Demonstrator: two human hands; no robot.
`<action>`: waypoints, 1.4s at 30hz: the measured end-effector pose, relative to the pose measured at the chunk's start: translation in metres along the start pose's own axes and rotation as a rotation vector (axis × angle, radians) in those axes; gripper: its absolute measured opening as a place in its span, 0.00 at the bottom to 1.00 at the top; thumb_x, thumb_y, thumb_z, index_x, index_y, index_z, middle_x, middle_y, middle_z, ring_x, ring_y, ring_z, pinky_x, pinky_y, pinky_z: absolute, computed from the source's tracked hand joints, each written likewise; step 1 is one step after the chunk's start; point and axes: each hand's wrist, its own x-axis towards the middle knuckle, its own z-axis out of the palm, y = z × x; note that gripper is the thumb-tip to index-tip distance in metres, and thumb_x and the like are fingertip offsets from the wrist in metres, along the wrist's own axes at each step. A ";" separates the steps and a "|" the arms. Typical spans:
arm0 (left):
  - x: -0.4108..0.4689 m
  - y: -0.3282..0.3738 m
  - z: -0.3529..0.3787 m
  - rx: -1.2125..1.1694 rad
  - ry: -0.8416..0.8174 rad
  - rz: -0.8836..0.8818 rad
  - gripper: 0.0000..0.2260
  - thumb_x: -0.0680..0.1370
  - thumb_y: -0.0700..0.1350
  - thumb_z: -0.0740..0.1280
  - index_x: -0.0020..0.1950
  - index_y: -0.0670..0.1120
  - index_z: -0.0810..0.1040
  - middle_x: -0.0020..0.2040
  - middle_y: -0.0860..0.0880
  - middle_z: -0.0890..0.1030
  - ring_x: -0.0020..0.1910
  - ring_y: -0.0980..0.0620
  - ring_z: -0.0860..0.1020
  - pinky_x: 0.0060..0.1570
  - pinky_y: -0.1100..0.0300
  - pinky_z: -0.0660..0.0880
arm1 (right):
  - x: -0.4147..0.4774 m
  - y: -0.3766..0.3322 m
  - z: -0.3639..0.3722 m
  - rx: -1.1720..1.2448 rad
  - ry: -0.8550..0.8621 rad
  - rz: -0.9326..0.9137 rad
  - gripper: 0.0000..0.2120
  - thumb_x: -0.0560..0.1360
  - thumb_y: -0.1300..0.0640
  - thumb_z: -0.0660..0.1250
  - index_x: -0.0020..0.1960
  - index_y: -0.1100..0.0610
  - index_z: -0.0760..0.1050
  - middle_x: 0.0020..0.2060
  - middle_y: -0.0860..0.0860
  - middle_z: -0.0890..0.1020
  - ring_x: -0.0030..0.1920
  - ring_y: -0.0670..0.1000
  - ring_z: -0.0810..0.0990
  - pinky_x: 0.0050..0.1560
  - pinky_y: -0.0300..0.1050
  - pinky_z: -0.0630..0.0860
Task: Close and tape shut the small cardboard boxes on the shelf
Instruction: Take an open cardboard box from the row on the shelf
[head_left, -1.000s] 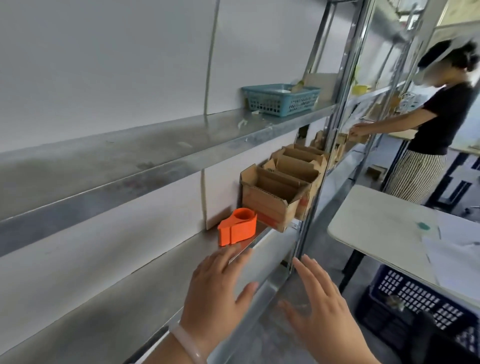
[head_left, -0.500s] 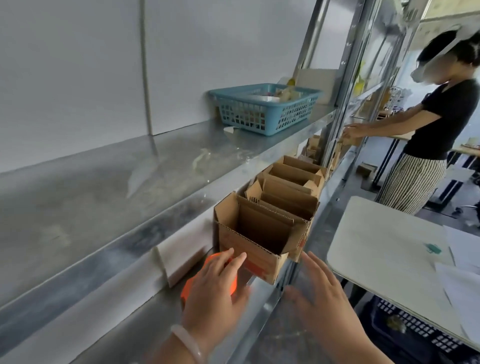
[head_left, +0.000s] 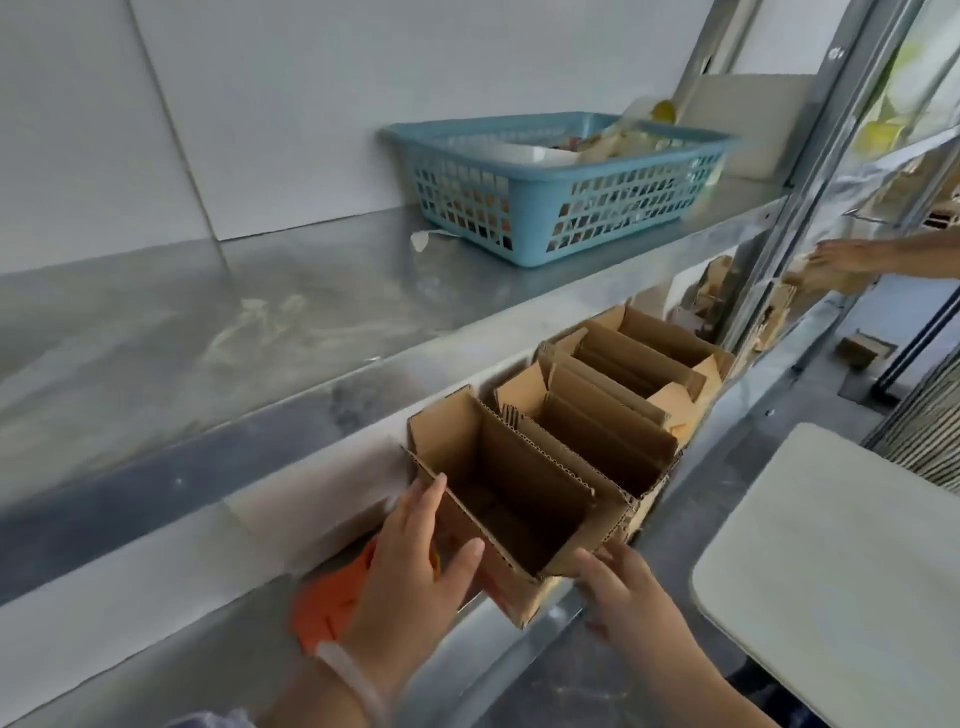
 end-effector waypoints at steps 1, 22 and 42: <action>0.002 0.004 0.005 -0.024 0.017 -0.035 0.31 0.78 0.60 0.64 0.77 0.62 0.53 0.76 0.59 0.58 0.71 0.65 0.57 0.67 0.67 0.60 | 0.005 -0.001 -0.005 0.033 -0.062 -0.008 0.22 0.79 0.48 0.64 0.70 0.53 0.67 0.57 0.48 0.77 0.58 0.54 0.77 0.64 0.58 0.74; 0.016 0.029 0.028 -0.573 0.342 -0.287 0.32 0.78 0.65 0.59 0.79 0.60 0.52 0.76 0.60 0.64 0.74 0.60 0.62 0.75 0.53 0.59 | 0.044 -0.014 -0.043 0.439 -0.237 0.146 0.04 0.79 0.68 0.62 0.52 0.63 0.72 0.50 0.63 0.79 0.49 0.63 0.81 0.44 0.57 0.81; -0.010 0.055 -0.009 -0.642 0.537 -0.078 0.12 0.81 0.53 0.57 0.64 0.55 0.70 0.49 0.69 0.80 0.53 0.66 0.79 0.48 0.71 0.76 | 0.009 -0.046 -0.057 0.512 -0.306 -0.089 0.03 0.81 0.56 0.61 0.52 0.52 0.73 0.54 0.61 0.78 0.51 0.65 0.80 0.38 0.52 0.78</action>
